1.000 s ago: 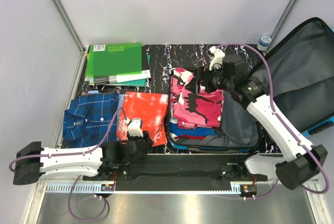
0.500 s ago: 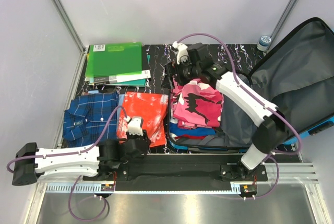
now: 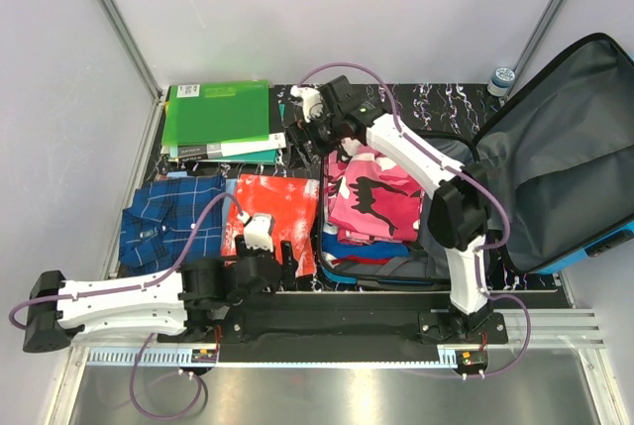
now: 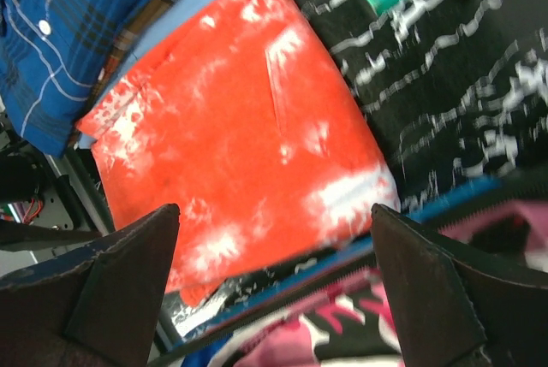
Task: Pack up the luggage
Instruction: Pick up the clothes at the center of the board.
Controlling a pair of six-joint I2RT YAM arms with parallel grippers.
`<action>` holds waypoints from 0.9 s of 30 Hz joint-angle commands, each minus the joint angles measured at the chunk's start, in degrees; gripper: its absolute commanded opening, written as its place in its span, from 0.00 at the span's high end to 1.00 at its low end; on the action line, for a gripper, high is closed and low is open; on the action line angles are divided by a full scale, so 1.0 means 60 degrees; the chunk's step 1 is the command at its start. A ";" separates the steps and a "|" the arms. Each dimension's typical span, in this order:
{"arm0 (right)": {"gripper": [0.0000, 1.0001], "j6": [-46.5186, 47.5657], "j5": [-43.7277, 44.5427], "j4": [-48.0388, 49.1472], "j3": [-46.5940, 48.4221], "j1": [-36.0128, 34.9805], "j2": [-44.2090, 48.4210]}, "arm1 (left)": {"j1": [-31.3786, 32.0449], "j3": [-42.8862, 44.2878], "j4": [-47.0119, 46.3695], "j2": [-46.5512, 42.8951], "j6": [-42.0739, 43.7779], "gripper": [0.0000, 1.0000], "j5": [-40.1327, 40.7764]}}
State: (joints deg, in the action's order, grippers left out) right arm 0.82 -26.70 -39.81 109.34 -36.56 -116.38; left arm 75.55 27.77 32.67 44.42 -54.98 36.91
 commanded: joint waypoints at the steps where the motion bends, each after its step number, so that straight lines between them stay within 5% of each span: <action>1: 0.01 0.1137 -0.0444 -0.0949 0.1651 -0.0469 -0.0787 | -0.0096 0.0747 0.0429 -0.0488 0.0315 0.14 -0.0043; 6: 0.01 0.1855 -0.0472 -0.2647 0.4419 -0.0631 -0.2895 | -0.1323 0.1494 0.0285 -0.1382 0.1850 0.10 -0.0772; 10: 0.00 0.2090 -0.0632 -0.3558 0.6497 -0.0660 -0.4695 | -0.3678 0.1685 -0.0579 -0.1954 0.3185 0.09 -0.3229; 19: 0.00 0.2851 -0.0984 -0.3648 0.7015 -0.0792 -0.5929 | -0.5588 0.2301 -0.0668 -0.1193 0.4256 0.08 -0.4860; 27: 0.00 0.3291 -0.0780 -0.3458 0.7411 -0.0836 -0.6648 | -0.6146 0.2067 -0.0611 -0.1602 0.4315 0.08 -0.5360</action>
State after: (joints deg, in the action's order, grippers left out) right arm 17.80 -30.61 -61.14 150.58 -40.69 -154.71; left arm 39.79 39.40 31.00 36.38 -30.83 8.58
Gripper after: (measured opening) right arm 0.994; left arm 0.912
